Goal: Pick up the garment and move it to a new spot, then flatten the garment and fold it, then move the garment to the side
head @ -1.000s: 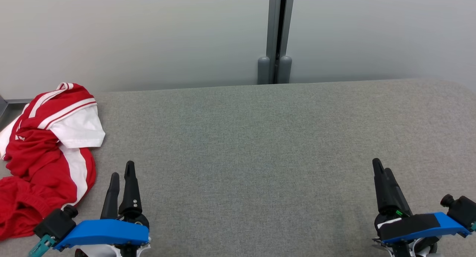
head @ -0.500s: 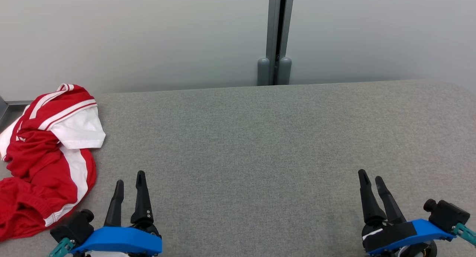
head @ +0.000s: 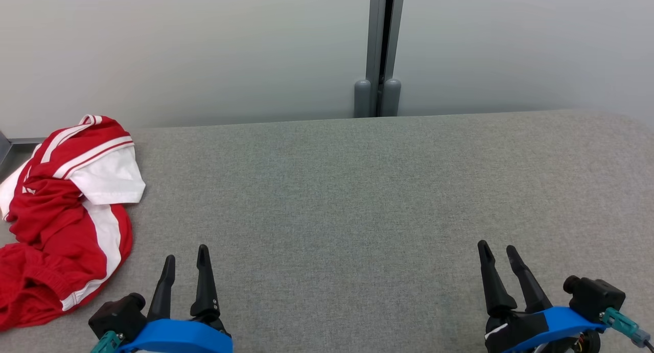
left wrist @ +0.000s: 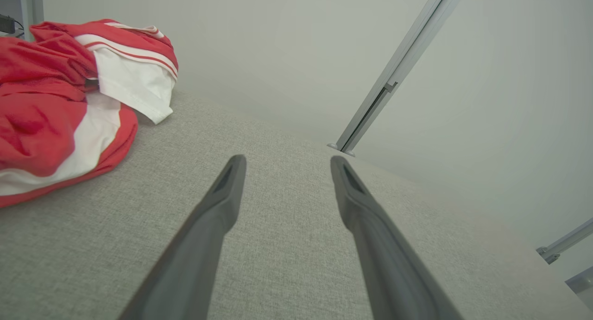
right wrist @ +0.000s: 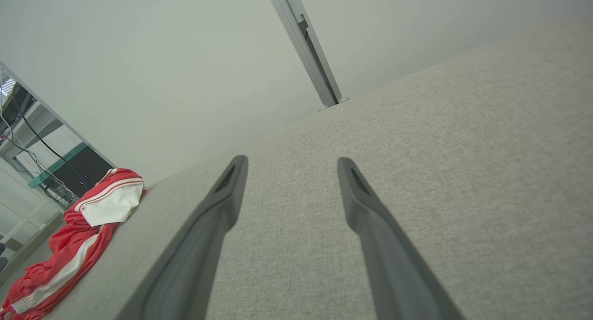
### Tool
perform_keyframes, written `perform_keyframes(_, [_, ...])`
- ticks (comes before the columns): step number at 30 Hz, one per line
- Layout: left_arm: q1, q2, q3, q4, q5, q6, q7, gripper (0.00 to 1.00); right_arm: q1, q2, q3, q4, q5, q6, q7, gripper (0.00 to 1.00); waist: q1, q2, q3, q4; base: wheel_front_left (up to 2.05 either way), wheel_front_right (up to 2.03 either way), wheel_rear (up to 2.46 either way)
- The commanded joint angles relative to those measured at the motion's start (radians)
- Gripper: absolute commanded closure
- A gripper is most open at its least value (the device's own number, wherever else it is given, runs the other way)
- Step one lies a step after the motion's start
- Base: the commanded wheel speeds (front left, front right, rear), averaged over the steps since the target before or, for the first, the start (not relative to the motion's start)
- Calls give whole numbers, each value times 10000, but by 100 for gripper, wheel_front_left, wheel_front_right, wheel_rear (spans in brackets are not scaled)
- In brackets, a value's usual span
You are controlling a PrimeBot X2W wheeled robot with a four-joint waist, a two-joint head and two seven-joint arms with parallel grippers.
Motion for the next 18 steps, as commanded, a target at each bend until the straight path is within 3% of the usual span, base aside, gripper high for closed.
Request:
perform_keyframes(1, [-2, 57, -37, -3, 271, 34, -113, 0, -39, -74, 43, -39, -317, 21, -115, 0, 0, 0, 0, 4, 0, 0, 0])
perform_keyframes(18, [41, 60, -110, 359, 1515, 165, -490, 0, -33, -85, 104, -55, -1981, 22, -495, 0, 0, 0, -21, 24, 0, 0, 0])
